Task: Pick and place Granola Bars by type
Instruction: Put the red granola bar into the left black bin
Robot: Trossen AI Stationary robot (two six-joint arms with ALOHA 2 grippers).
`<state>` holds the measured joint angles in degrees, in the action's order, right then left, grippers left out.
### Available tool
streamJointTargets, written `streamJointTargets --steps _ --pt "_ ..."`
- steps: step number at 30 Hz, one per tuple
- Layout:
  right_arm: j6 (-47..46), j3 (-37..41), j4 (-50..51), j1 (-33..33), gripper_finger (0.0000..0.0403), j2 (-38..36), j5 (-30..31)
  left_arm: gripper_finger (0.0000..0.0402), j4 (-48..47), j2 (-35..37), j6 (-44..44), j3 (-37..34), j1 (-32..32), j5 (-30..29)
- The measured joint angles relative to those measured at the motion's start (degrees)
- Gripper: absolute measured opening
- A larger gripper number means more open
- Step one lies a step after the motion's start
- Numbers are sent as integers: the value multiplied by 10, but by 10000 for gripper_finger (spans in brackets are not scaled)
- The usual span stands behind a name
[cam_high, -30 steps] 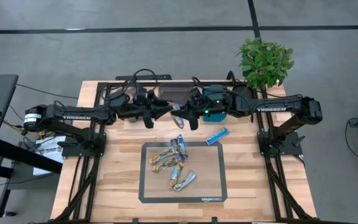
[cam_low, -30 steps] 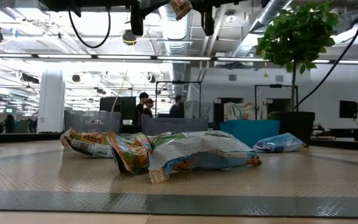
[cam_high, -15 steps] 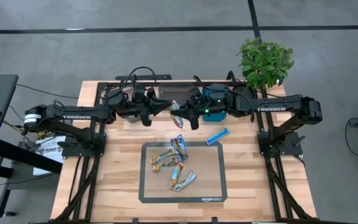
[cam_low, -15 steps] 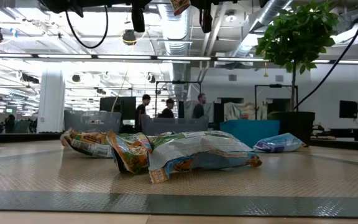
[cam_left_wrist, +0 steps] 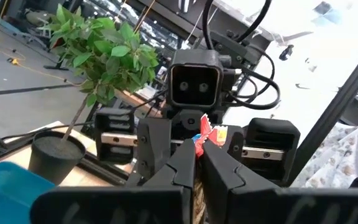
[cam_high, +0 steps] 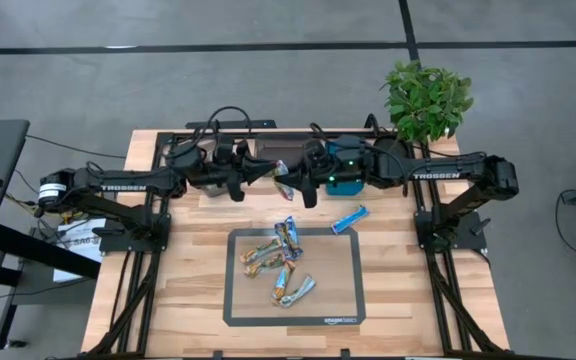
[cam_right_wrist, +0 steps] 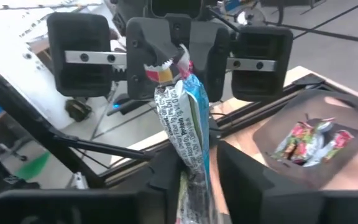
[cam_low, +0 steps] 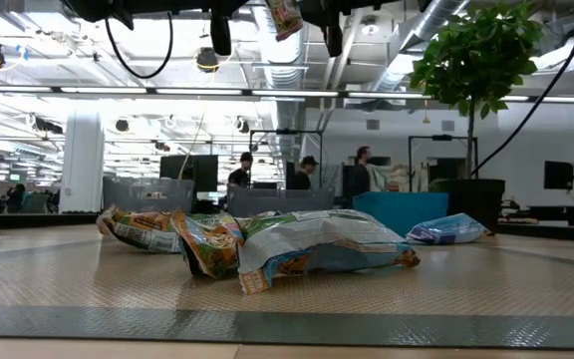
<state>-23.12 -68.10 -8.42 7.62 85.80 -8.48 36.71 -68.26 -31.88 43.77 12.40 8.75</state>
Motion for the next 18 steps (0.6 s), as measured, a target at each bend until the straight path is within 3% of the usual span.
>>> streamJointTargets --steps 5,10,14,18 --pt "11 0 21 0 152 0 31 0 -48 0 9 0 10 -5" --pt "11 0 40 1 214 0 52 0 -152 3 33 0 28 -37" --pt "12 0 66 1 247 0 75 0 -257 22 56 0 53 -119" --pt "12 0 89 4 255 0 75 0 -382 64 55 0 92 -227"
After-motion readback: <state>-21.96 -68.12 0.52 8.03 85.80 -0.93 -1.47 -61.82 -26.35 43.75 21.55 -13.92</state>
